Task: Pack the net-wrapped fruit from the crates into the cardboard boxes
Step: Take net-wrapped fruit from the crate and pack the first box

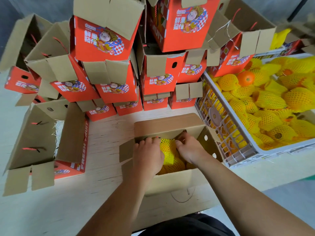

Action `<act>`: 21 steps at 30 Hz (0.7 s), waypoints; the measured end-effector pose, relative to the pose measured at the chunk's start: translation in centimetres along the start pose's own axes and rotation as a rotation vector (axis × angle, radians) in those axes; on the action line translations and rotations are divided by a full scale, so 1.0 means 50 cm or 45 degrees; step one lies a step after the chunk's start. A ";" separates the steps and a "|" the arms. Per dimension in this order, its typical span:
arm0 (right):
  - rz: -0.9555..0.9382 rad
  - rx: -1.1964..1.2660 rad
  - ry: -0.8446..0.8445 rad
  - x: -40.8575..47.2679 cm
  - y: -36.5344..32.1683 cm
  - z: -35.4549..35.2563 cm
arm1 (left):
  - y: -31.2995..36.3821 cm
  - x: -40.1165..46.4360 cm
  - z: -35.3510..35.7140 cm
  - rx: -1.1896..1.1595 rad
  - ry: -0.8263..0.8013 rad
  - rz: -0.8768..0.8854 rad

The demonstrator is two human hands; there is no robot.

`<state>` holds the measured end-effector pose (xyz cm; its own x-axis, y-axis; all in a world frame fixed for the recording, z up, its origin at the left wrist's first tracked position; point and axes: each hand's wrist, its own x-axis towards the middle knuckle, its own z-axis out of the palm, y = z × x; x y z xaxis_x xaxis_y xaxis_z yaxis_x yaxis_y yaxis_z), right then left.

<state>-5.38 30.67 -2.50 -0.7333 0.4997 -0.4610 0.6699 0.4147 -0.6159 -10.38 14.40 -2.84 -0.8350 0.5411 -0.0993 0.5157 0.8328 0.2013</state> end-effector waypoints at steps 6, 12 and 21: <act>-0.418 0.111 0.166 -0.079 0.031 -0.088 | 0.101 0.014 -0.014 -0.934 -0.015 0.190; -0.517 0.231 0.419 -0.078 0.080 -0.204 | 0.264 0.069 -0.022 -1.256 -0.019 0.282; -0.491 0.283 0.641 0.000 0.277 -0.442 | 0.577 0.169 0.022 -1.274 0.045 0.444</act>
<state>6.49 53.20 3.09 -0.7355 0.6630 0.1395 0.2914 0.4954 -0.8183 -2.35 43.14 1.06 -0.6846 0.7146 0.1440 0.3487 0.1475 0.9256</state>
